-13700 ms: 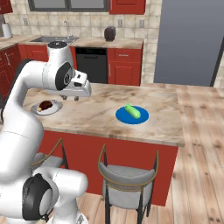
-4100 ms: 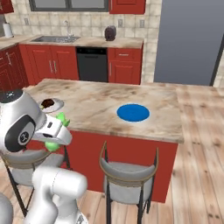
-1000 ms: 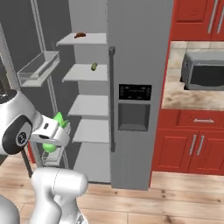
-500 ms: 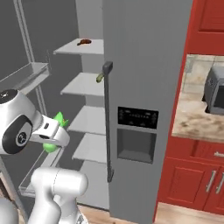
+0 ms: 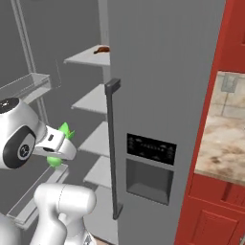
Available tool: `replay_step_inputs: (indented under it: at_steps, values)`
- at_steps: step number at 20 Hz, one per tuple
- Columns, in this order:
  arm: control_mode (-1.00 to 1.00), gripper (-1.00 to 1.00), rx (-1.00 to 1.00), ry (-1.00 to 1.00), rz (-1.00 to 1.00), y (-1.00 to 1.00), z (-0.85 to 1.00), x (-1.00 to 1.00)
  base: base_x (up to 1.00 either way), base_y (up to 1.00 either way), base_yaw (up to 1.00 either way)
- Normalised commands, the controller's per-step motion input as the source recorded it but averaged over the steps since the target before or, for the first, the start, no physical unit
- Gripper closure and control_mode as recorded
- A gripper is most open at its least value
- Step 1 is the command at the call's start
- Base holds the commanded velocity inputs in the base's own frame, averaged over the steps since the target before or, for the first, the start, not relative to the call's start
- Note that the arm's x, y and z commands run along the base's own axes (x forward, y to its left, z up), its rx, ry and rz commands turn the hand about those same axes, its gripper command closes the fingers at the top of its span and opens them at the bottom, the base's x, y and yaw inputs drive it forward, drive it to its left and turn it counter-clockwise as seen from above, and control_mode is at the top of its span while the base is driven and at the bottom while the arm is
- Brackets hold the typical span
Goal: Transport the steak and corn to the fridge. Place the steak on the rack containing meat and place the corn on the rack containing the vegetable, ensuring meats and vegetables are on different racks.
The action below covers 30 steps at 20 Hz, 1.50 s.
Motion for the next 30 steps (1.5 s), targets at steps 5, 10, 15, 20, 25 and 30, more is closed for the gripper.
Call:
replay_step_inputs:
  at_steps: [5,10,15,20,25,30]
  values:
    - [1.0,1.0,0.0,0.0,0.0,0.0,0.0,0.0,0.57,-0.04,0.09]
    - [1.0,1.0,0.0,0.0,0.0,0.0,0.0,0.0,0.7,-0.09,0.02]
    - [1.0,1.0,0.0,0.0,0.0,0.0,0.0,0.0,0.63,0.14,0.01]
    - [1.0,1.0,0.0,0.0,0.0,0.0,0.0,0.0,0.46,0.11,0.05]
    - [1.0,1.0,0.0,0.0,0.0,0.0,0.0,0.0,0.36,0.07,0.12]
    - [-1.0,1.0,0.02,-0.07,0.1,0.08,-0.1,0.59,0.0,0.0,0.0]
